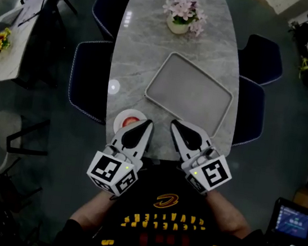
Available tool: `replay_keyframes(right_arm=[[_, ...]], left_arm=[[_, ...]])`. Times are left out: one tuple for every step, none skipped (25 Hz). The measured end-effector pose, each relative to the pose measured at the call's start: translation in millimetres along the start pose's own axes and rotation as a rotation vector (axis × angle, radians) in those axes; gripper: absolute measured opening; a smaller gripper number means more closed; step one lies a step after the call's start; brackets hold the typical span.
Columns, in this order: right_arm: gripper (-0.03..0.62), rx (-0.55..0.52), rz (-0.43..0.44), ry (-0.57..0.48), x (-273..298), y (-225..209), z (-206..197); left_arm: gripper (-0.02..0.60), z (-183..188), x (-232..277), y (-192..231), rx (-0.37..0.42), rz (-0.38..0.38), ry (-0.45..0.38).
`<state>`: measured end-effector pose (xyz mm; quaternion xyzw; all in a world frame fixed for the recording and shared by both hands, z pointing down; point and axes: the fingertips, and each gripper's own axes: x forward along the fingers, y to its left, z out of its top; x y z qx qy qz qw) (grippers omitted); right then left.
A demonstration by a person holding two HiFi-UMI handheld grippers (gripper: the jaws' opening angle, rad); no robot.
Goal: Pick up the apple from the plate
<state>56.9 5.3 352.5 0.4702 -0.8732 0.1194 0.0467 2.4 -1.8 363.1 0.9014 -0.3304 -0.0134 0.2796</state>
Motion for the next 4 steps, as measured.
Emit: replay_keyframes(right_arm=[[0.005,-0.001,0.003,-0.001,-0.2,0.4,-1.0],[0.005,-0.001,0.005,-0.001,-0.1,1.0,-1.7],[0.005,-0.001,0.007,0.000,0.2,1.6,-2.2],[0.005,0.000,0.009,0.000,0.5,2.3,-2.6]], left_arm=[[0.000,0.0,-0.7,0.3,-0.001,0.002,0.002],[0.000,0.2,-1.5,0.6,-0.002,0.004,0.004],[0.000,0.3,-2.2,0.9,-0.004,0.006,0.006],[0.000,0.3,-2.8,1.2,-0.005,0.007,0.007]])
